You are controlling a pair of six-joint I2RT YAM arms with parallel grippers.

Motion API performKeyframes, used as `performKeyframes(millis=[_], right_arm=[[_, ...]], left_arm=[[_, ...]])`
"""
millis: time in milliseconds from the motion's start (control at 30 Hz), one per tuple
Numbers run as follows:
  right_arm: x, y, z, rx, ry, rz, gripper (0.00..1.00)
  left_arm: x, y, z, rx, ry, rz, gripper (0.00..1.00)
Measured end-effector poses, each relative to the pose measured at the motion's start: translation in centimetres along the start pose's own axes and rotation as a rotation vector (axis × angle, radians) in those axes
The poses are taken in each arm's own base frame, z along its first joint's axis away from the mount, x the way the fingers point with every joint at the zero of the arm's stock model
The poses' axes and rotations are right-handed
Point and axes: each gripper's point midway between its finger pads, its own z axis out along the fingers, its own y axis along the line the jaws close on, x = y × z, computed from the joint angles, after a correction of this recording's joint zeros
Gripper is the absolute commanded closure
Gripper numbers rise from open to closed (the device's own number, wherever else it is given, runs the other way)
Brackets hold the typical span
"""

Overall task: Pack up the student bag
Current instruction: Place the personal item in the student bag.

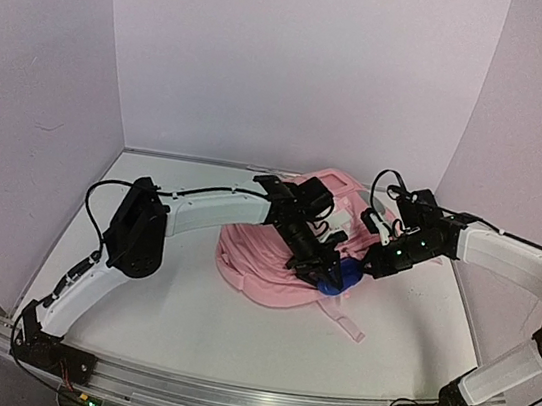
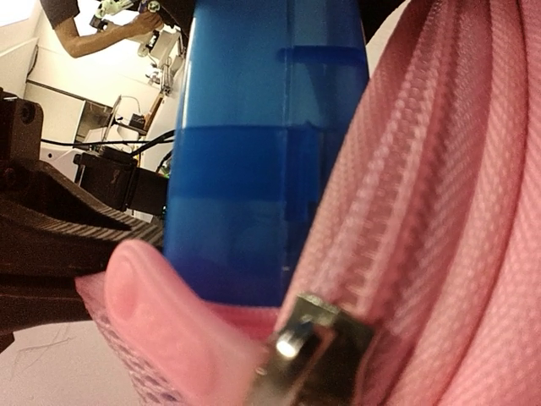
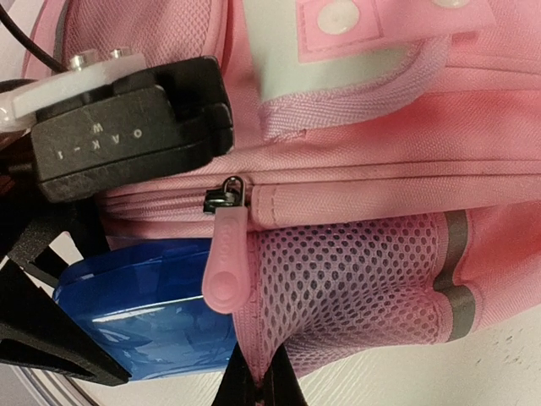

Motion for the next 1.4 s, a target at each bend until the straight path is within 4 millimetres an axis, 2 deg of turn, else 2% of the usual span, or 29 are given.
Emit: performKeyframes(millis=[167,300,467,600,733,833,933,1200,1400], right_arm=[[0.2,1.0,0.2,-0.026,0.005,-0.014,1.00],[0.3,2.1,0.2,-0.072,0.010,-0.009,1.00],[0.3,2.4,0.2,-0.094,0.015,0.011,1.00],[0.4,2.4,0.2,-0.101,0.018,0.028,1.00],[0.4,2.5,0.2,-0.106,0.019,0.038,1.00],[0.4,2.5,0.2,-0.111,0.020,0.046,1.00],[0.4,2.6,0.2,-0.116,0.020,0.050,1.00],[0.4,2.6,0.2,-0.121,0.020,0.057,1.00],[0.4,2.2,0.1,-0.111,0.019,0.067,1.00]], left_arm=[[0.8,0.9,-1.0,-0.035,-0.069,0.029,0.47],[1.5,1.6,-4.0,-0.118,-0.172,0.022,0.39],[2.3,2.4,-8.2,-0.196,-0.296,0.007,0.42],[3.6,4.0,-9.4,-0.251,-0.341,-0.024,0.48],[5.7,5.0,-7.8,-0.285,-0.323,-0.031,0.50],[7.2,4.5,-6.1,-0.287,-0.289,-0.019,0.56],[7.8,3.3,-5.0,-0.271,-0.277,0.010,0.61],[5.9,2.2,-3.4,-0.239,-0.276,0.043,0.81],[5.0,1.8,-1.7,-0.207,-0.247,0.074,0.86]])
